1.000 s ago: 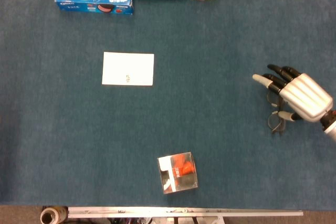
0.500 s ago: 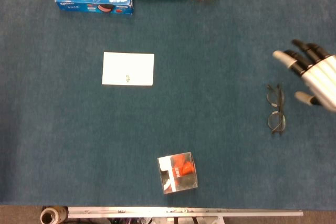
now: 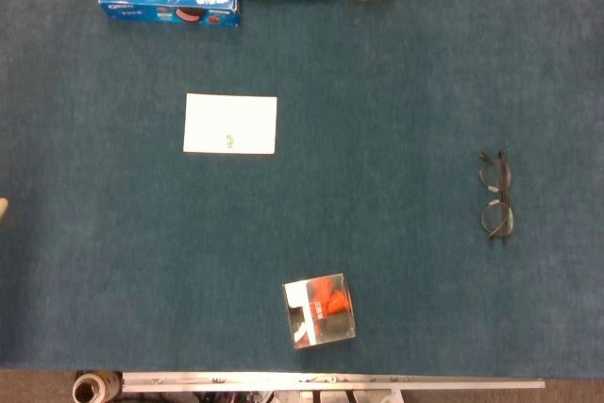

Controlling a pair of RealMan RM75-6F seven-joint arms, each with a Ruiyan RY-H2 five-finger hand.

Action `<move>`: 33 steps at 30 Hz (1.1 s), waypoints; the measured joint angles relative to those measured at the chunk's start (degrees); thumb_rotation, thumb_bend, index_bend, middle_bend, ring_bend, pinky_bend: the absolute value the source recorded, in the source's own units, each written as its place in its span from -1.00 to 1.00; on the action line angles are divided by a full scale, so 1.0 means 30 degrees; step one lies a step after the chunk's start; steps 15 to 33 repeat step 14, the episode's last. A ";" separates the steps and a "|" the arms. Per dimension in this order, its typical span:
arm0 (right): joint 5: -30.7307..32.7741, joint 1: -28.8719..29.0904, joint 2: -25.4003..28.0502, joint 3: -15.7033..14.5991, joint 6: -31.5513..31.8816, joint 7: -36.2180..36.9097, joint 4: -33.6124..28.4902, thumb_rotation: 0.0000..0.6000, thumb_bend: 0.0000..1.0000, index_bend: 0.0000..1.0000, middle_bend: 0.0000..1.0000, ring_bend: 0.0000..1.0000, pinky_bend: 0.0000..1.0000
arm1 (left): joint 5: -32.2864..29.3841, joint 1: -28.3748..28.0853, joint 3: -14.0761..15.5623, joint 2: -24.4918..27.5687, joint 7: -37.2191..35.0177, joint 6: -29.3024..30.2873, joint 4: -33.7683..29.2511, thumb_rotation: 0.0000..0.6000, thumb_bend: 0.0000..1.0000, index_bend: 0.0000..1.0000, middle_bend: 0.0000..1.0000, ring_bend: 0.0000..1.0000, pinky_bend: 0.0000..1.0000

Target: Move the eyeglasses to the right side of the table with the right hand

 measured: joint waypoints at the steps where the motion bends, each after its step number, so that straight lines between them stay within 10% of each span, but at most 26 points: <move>1: 0.0140 -0.0204 0.0039 0.0002 0.0184 -0.0024 -0.0091 1.00 -0.81 -0.64 -0.49 -0.80 -0.55 | -0.0011 -0.0014 0.0001 -0.0011 0.0020 -0.0017 0.0004 1.00 -0.73 -0.02 -0.23 -0.51 -0.07; 14: -0.0292 -0.1725 -0.0115 0.0359 0.1439 0.4473 0.1091 1.00 -0.78 -0.60 -0.49 -0.80 -0.55 | -0.0745 -0.0318 -0.0113 -0.0343 0.0343 -0.0715 0.0360 1.00 -0.73 -0.02 -0.23 -0.51 -0.07; 33: -0.0292 -0.1725 -0.0115 0.0359 0.1439 0.4473 0.1091 1.00 -0.78 -0.60 -0.49 -0.80 -0.55 | -0.0745 -0.0318 -0.0113 -0.0343 0.0343 -0.0715 0.0360 1.00 -0.73 -0.02 -0.23 -0.51 -0.07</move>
